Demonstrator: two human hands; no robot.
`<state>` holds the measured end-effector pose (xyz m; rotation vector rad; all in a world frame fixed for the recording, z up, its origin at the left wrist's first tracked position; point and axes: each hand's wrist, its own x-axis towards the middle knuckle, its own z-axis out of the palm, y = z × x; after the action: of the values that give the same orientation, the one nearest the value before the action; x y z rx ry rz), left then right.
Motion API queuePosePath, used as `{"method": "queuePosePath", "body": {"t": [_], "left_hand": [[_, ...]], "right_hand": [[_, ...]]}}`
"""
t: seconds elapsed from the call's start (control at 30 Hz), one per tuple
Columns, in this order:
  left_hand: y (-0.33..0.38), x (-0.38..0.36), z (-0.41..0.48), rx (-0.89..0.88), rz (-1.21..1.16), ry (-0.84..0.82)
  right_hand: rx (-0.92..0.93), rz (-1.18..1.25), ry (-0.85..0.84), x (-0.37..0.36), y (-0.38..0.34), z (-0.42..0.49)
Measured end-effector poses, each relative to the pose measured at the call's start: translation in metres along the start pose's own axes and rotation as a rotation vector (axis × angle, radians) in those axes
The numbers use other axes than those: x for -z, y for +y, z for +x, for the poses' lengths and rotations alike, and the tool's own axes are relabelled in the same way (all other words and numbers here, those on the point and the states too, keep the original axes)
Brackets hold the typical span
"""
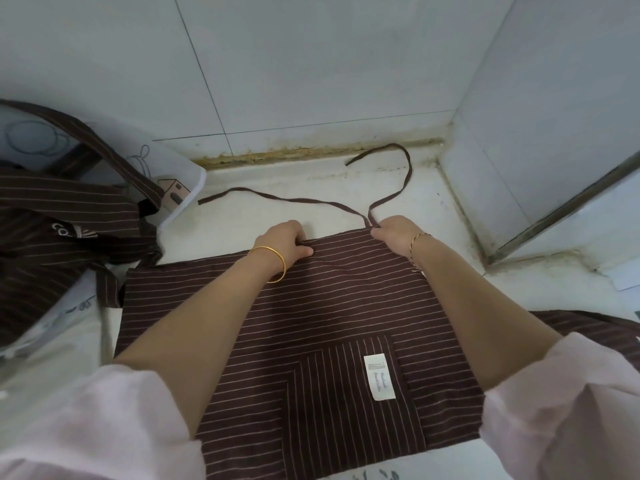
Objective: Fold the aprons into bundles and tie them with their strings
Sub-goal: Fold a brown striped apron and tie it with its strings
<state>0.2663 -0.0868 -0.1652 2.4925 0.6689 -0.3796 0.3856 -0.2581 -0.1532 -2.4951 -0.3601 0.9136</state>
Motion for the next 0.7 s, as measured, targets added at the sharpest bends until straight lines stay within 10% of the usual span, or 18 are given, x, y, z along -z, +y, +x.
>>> {"method": "queuePosePath", "body": {"t": [0.53,0.7], "left_hand": [[-0.018,-0.007,-0.01,-0.084,0.066,0.157],[-0.021,-0.026,-0.027,-0.204,0.321,0.608]], "right_hand": [[-0.021,-0.036,0.29,-0.028,0.011,0.009],[0.083,-0.289,0.704,-0.043,0.005,-0.01]]}}
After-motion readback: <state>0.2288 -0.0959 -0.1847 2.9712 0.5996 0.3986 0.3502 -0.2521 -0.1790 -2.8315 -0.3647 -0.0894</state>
